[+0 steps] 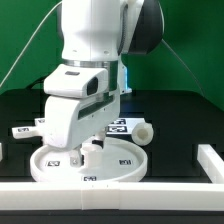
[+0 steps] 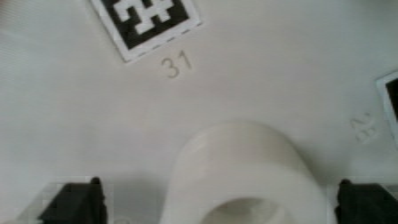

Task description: Assemble round table

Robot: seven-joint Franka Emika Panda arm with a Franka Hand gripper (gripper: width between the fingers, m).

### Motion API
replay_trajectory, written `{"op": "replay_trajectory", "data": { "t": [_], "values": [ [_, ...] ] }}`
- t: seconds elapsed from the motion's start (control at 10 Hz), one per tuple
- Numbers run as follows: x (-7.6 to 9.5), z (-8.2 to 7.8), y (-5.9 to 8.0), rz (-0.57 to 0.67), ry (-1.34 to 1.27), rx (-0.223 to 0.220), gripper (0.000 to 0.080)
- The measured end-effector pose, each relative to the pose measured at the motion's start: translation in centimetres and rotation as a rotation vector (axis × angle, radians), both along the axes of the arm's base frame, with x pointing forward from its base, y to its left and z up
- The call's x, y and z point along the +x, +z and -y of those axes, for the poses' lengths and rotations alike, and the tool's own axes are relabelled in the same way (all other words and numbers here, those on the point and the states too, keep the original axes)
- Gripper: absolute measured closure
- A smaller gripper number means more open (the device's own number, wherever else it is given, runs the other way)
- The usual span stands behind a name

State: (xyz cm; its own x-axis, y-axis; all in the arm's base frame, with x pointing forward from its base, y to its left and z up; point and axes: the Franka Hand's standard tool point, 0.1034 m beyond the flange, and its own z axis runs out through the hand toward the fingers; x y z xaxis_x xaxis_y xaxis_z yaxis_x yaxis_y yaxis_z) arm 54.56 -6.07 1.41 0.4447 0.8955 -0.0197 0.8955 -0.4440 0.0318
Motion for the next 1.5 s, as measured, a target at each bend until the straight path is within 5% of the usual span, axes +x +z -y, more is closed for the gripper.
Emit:
{"op": "replay_trajectory", "data": {
  "t": [0.2, 0.3, 0.9, 1.5],
  "values": [
    [0.0, -0.1, 0.0, 0.0, 0.0, 0.0, 0.0162],
    [0.0, -0.1, 0.0, 0.0, 0.0, 0.0, 0.0343],
    [0.1, -0.4, 0.0, 0.001, -0.009, 0.001, 0.0394],
    [1.9, -8.4, 0.0, 0.018, -0.043, 0.034, 0.0392]
  ]
}}
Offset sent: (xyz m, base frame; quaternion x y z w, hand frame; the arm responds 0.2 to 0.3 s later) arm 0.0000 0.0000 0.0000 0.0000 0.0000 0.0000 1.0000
